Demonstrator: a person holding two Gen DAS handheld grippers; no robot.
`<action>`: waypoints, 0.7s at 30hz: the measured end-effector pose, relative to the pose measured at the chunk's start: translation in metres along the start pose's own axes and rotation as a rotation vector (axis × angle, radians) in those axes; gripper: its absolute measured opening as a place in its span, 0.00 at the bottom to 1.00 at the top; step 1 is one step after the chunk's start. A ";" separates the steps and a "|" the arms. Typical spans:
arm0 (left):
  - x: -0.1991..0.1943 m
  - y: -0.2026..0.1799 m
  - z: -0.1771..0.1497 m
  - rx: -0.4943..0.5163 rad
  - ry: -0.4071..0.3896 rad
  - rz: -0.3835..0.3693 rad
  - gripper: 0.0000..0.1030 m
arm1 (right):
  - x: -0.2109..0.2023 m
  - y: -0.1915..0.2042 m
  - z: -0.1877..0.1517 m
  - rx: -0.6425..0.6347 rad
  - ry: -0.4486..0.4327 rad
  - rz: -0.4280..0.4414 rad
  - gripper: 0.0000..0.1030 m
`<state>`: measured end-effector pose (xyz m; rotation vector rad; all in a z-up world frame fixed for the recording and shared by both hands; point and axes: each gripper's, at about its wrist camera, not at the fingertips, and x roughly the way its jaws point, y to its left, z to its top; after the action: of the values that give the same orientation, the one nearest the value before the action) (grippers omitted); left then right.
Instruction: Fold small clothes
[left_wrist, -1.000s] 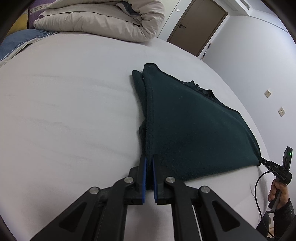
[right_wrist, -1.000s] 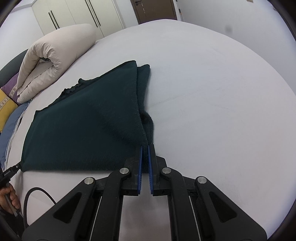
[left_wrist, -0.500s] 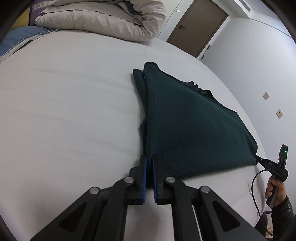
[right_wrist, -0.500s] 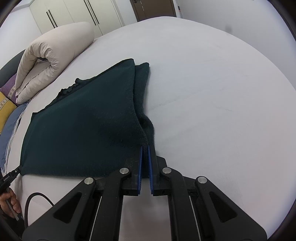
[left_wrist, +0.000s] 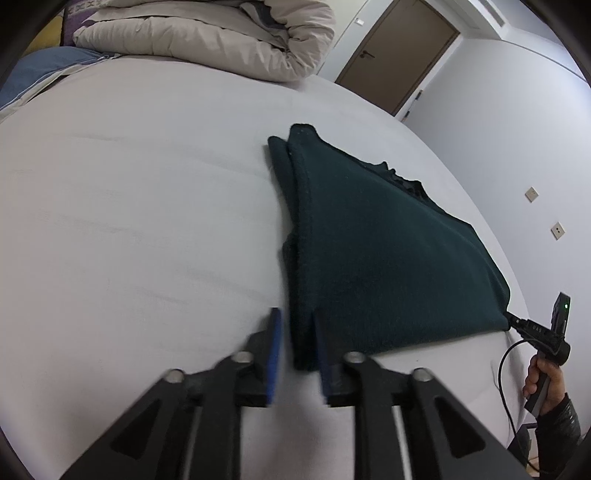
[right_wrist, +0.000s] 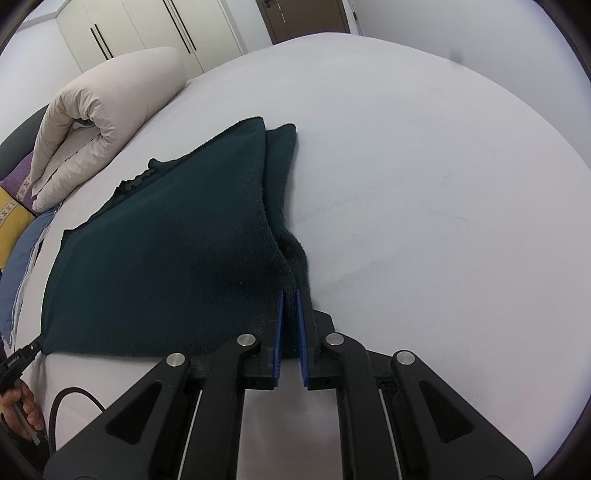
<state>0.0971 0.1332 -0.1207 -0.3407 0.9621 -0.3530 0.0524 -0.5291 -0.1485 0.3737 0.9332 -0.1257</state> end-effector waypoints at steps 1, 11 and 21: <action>-0.005 0.000 0.002 -0.003 -0.010 0.015 0.31 | -0.002 -0.004 0.000 0.017 0.005 0.001 0.28; -0.021 -0.066 0.057 0.160 -0.156 0.080 0.38 | -0.042 0.044 0.045 0.032 -0.100 0.195 0.48; 0.096 -0.117 0.108 0.273 -0.127 0.131 0.41 | 0.107 0.115 0.081 0.138 0.101 0.488 0.40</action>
<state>0.2215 0.0008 -0.0837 -0.0499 0.7954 -0.3339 0.2080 -0.4459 -0.1611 0.7294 0.9108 0.2787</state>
